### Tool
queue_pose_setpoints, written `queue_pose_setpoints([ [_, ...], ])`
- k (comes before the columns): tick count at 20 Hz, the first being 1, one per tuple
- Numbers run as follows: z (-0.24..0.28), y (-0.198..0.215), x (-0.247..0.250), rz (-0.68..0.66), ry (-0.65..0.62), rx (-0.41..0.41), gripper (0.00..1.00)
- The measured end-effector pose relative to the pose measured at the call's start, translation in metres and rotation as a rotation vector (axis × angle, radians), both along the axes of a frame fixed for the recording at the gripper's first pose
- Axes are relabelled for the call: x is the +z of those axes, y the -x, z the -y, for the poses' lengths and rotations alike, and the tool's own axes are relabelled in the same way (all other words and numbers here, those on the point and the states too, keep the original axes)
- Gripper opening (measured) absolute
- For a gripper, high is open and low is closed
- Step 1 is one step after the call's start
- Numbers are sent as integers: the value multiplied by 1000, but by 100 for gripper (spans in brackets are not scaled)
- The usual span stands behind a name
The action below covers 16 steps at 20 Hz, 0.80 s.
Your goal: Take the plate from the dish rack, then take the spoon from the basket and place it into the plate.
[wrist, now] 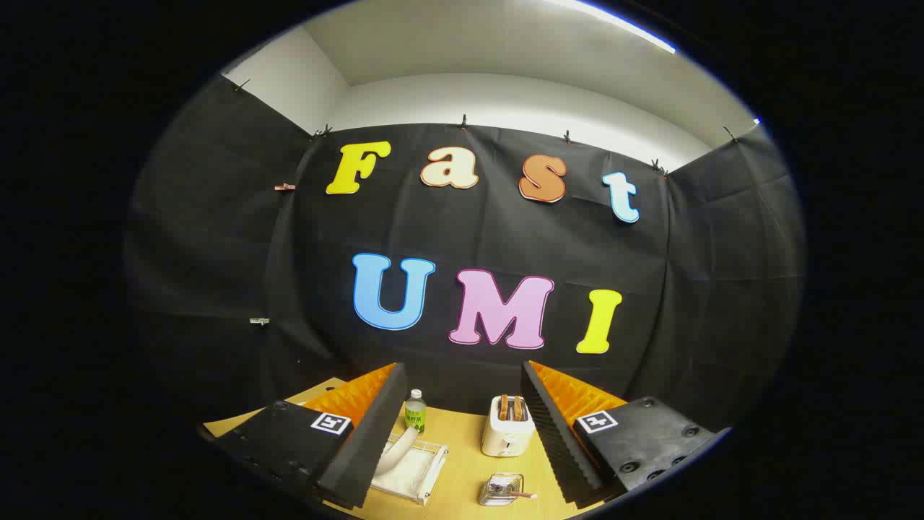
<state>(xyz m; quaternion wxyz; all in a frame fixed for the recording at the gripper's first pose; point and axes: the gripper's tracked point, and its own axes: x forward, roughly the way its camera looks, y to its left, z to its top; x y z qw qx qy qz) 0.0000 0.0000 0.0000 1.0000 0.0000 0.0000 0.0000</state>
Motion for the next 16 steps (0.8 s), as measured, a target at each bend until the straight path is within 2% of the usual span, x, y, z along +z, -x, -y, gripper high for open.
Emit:
queue_pose_setpoints([
  [16,-2,-18,3,-5,12,23,97],
])
